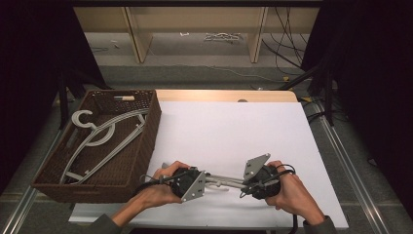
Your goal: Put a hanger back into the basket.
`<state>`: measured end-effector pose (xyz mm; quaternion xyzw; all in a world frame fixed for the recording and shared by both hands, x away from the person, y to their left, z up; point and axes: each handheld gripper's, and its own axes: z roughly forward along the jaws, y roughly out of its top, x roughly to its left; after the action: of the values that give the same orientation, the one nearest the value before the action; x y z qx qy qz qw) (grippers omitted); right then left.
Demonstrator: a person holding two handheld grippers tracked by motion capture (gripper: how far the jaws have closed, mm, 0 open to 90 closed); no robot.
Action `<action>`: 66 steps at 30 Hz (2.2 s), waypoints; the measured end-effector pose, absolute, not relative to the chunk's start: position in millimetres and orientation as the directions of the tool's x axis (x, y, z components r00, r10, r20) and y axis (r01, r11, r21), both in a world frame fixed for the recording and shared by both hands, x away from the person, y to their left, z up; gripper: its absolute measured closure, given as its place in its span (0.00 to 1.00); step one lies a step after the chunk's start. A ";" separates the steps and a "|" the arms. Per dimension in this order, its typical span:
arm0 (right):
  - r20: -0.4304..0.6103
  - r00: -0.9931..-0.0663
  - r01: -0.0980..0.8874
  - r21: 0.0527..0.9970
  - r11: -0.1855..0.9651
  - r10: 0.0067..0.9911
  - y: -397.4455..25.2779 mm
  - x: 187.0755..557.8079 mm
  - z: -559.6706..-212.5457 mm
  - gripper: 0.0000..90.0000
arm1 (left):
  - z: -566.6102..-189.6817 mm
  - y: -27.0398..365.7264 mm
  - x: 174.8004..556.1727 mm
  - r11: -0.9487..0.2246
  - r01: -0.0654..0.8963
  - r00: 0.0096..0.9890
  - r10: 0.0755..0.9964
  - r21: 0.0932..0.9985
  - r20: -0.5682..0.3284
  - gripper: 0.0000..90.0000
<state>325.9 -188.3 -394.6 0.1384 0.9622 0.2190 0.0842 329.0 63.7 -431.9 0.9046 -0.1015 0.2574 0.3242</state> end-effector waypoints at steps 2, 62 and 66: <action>-0.111 -0.943 0.234 0.447 0.863 0.313 -188.9 325.8 -394.9 0.84 | -428.7 64.0 327.5 -0.771 -0.352 0.843 -0.015 0.531 0.537 0.87; -0.003 -0.615 0.299 0.925 0.236 0.788 -225.5 315.1 -412.8 0.24 | -280.7 170.5 352.5 -0.406 0.257 0.836 0.549 0.877 0.010 0.88; -0.019 -0.614 0.292 0.923 0.250 0.789 -227.4 314.4 -415.7 0.24 | -270.4 185.3 354.8 -0.395 0.255 0.811 0.584 0.882 0.027 0.88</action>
<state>314.4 -227.4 -415.7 0.3606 0.7496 0.4950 0.2510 354.8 185.3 -270.4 0.8179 0.2566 0.1691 0.4864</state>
